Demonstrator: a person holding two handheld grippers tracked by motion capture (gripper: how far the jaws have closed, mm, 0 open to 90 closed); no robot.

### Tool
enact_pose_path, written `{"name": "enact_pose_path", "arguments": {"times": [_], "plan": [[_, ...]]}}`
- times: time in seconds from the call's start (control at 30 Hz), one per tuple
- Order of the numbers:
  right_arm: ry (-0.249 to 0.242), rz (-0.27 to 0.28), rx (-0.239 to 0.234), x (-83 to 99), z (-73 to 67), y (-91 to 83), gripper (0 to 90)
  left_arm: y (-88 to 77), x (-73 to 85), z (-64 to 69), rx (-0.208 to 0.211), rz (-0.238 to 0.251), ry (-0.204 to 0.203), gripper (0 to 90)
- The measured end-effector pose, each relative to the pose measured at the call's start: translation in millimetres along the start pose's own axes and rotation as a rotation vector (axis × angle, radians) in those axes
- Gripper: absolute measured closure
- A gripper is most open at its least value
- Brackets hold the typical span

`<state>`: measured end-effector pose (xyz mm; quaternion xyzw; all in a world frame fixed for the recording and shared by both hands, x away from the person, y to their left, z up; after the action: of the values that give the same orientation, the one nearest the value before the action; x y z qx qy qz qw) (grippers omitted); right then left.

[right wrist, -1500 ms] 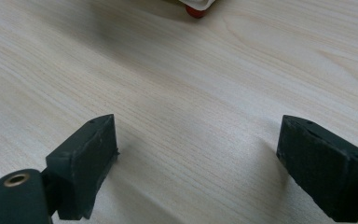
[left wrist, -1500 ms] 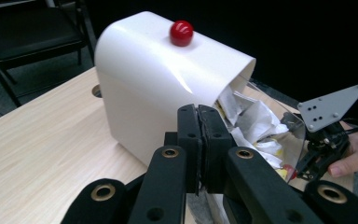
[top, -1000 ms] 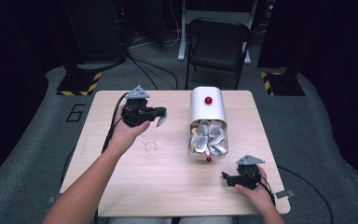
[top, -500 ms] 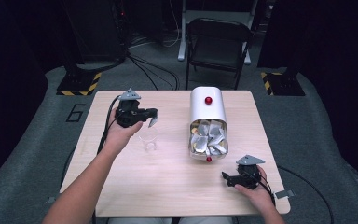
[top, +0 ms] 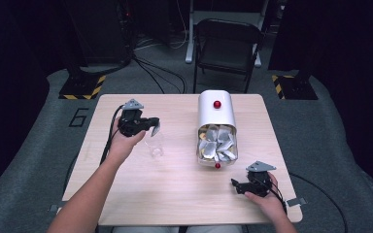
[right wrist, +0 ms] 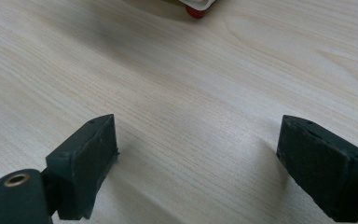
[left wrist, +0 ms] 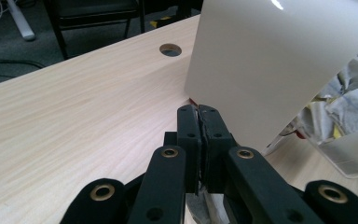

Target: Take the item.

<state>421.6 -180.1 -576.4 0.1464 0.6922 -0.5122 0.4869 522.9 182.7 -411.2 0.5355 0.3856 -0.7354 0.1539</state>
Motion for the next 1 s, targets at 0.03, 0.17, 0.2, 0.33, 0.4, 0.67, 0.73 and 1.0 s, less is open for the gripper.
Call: {"name": "enact_pose_path", "arguments": {"times": [0.03, 0.17, 0.2, 0.33, 0.4, 0.67, 0.73, 1.0], "plan": [[0.000, 0.000, 0.000, 0.0, 0.0, 0.0, 11.6, 0.4, 1.8, -1.2, -0.002, -0.002, -0.004, 88.4], [0.000, 0.000, 0.000, 0.0, 0.0, 0.0, 11.6, 3.3, 9.0, -5.7, -0.010, -0.011, -0.010, 88.4], [0.000, 0.000, 0.000, 0.0, 0.0, 0.0, 11.7, 4.1, 10.9, -6.5, -0.012, -0.013, -0.013, 88.5], [0.000, 0.000, 0.000, 0.0, 0.0, 0.0, 11.6, 7.5, 17.6, -8.7, -0.012, -0.017, -0.015, 88.5], [0.000, 0.000, 0.000, 0.0, 0.0, 0.0, 11.6, 9.6, 20.8, -9.9, -0.016, -0.024, -0.019, 88.5], [0.000, 0.000, 0.000, 0.0, 0.0, 0.0, 11.6, 16.6, 30.9, -14.0, -0.022, -0.031, -0.024, 88.4], [0.000, 0.000, 0.000, 0.0, 0.0, 0.0, 11.6, 18.2, 33.1, -15.1, -0.023, -0.029, -0.033, 88.4], [0.000, 0.000, 0.000, 0.0, 0.0, 0.0, 11.7, 22.5, 40.1, -18.2, -0.033, -0.038, -0.034, 88.2]]}}
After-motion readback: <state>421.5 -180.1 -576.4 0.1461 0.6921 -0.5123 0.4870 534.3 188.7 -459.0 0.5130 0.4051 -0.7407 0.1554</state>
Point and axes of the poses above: each handheld gripper's, and its own axes: y roughly forward along the jaws, x roughly out of its underside, z roughly to its right, the point moved 7 cm from there along y, roughly forward along the jaws, and after that the axes turned 8 degrees about z, right-handed, at the moved point
